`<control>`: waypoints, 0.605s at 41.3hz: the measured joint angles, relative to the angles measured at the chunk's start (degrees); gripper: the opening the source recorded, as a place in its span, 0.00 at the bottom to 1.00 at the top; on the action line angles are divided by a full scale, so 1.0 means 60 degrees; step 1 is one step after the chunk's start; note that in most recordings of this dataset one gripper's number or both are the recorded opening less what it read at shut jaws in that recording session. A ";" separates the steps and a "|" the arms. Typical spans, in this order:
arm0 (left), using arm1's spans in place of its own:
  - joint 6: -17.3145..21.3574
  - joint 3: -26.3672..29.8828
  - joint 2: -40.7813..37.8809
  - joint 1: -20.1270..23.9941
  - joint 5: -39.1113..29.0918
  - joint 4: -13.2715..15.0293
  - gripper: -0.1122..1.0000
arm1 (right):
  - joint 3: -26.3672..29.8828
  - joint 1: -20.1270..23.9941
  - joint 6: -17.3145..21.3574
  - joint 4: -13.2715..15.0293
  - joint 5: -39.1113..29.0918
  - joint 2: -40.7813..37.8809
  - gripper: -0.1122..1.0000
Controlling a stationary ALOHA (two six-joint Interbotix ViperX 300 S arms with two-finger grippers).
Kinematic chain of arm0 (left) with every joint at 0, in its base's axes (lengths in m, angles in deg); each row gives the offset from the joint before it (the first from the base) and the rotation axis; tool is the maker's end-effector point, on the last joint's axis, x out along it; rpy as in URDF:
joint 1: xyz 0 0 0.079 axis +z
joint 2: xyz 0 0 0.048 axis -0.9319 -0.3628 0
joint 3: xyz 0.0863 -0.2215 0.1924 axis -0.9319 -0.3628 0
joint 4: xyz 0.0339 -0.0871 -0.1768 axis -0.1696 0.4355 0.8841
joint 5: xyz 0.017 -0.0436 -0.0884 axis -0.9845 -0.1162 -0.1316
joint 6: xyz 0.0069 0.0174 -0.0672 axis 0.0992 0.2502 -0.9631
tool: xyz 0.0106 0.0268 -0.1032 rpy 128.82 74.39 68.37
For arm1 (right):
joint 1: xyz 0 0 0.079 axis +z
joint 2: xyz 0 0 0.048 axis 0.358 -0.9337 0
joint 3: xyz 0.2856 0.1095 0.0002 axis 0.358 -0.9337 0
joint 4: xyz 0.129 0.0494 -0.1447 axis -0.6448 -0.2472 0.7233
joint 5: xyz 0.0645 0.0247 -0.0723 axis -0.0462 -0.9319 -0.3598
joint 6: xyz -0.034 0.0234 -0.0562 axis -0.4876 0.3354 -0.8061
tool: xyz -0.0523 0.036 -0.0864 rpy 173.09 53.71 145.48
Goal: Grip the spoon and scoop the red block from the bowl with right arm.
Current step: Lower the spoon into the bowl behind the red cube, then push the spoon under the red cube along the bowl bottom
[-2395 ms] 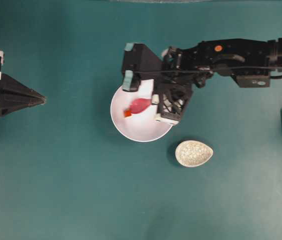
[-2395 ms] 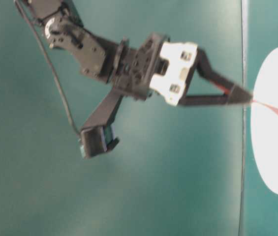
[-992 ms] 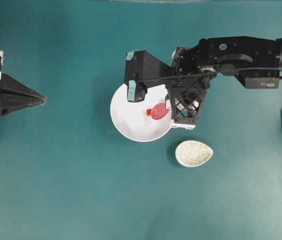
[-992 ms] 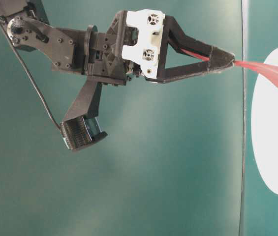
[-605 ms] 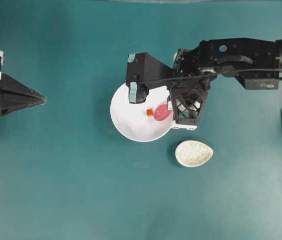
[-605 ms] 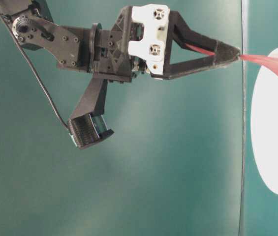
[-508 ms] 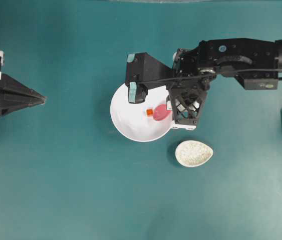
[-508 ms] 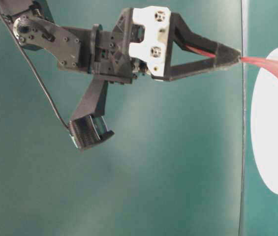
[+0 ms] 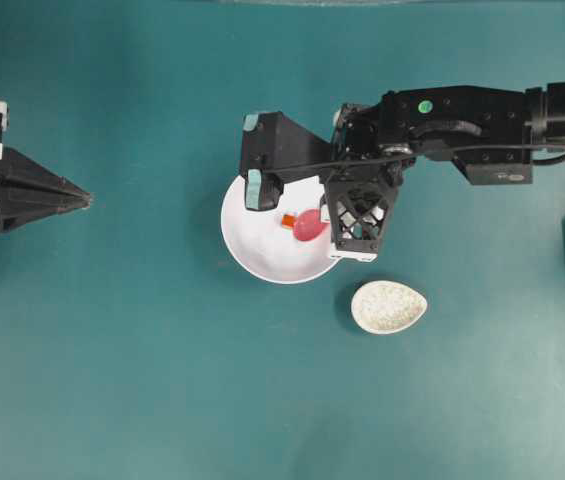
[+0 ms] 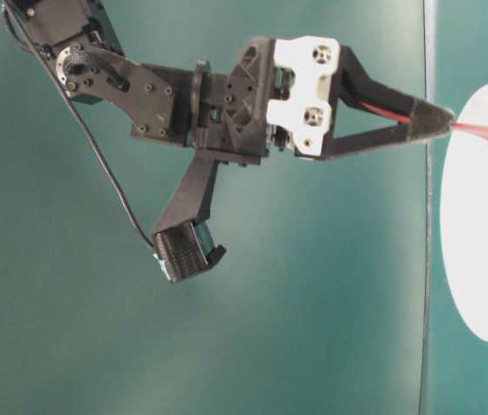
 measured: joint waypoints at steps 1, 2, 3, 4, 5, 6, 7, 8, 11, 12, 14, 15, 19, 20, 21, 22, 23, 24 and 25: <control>0.0015 0.0000 -0.0015 -0.0015 0.0000 0.0015 0.10 | 0.0015 -0.0015 0.0015 0.0000 0.0029 0.0000 0.32; 0.0000 0.0000 -0.0015 -0.0015 0.0000 0.0015 0.10 | 0.0029 -0.0029 0.0015 0.0015 0.0073 -0.0015 0.32; 0.0000 0.0000 -0.0015 0.0000 0.0000 0.0000 0.10 | 0.0044 -0.0059 0.0000 0.0000 0.0103 -0.0015 0.32; 0.0000 0.0000 0.0000 0.0000 0.0000 0.0000 0.10 | 0.0073 -0.0073 0.0015 0.0015 0.0146 -0.0029 0.32; 0.0000 0.0000 -0.0015 -0.0015 0.0000 0.0015 0.10 | 0.0088 -0.0088 0.0015 0.0000 0.0190 -0.0044 0.32; 0.0000 0.0000 0.0000 -0.0015 0.0000 0.0015 0.10 | 0.0117 -0.0103 0.0029 0.0000 0.0234 -0.0059 0.32; 0.0000 0.0000 0.0000 0.0000 0.0000 0.0000 0.10 | 0.0132 -0.0132 0.0029 0.0000 0.0293 -0.0059 0.32; 0.0000 0.0000 0.0000 0.0000 0.0000 0.0015 0.10 | 0.0161 -0.0146 0.0015 0.0015 0.0337 -0.0073 0.32; 0.0000 0.0000 0.0000 -0.0015 0.0000 0.0015 0.10 | 0.0205 -0.0161 0.0044 0.0000 0.0527 -0.0088 0.32; 0.0000 0.0000 0.0000 0.0000 0.0000 0.0000 0.10 | 0.0220 -0.0161 0.0044 0.0000 0.0601 -0.0088 0.32; 0.0000 0.0000 0.0000 0.0000 0.0000 0.0000 0.10 | 0.0249 -0.0161 0.0059 0.0000 0.0703 -0.0117 0.32; 0.0000 0.0000 -0.0015 0.0000 0.0000 0.0000 0.10 | 0.0264 -0.0161 0.0059 0.0015 0.0747 -0.0117 0.32; -0.0015 0.0000 0.0000 -0.0015 0.0000 0.0015 0.10 | 0.0322 -0.0146 0.0059 -0.0088 0.0806 -0.0161 0.32; -0.0015 0.0000 0.0000 0.0000 0.0000 0.0015 0.10 | 0.0322 -0.0161 0.0059 -0.0117 0.0806 -0.0161 0.32; -0.0015 0.0000 0.0000 0.0000 0.0000 0.0015 0.10 | 0.0337 -0.0161 0.0059 -0.0146 0.0806 -0.0161 0.32; -0.0015 0.0000 0.0000 -0.0015 0.0000 0.0015 0.10 | 0.0337 -0.0161 0.0044 -0.0176 0.0820 -0.0176 0.32; -0.0015 0.0000 0.0000 -0.0015 0.0000 0.0015 0.10 | 0.0337 -0.0146 0.0044 -0.0205 0.0806 -0.0176 0.32; -0.0015 0.0000 0.0000 0.0000 0.0000 0.0000 0.10 | 0.0337 -0.0161 0.0059 -0.0220 0.0806 -0.0176 0.32; -0.0015 0.0000 0.0000 -0.0015 0.0000 0.0000 0.10 | 0.0337 -0.0146 0.0059 -0.0234 0.0806 -0.0176 0.32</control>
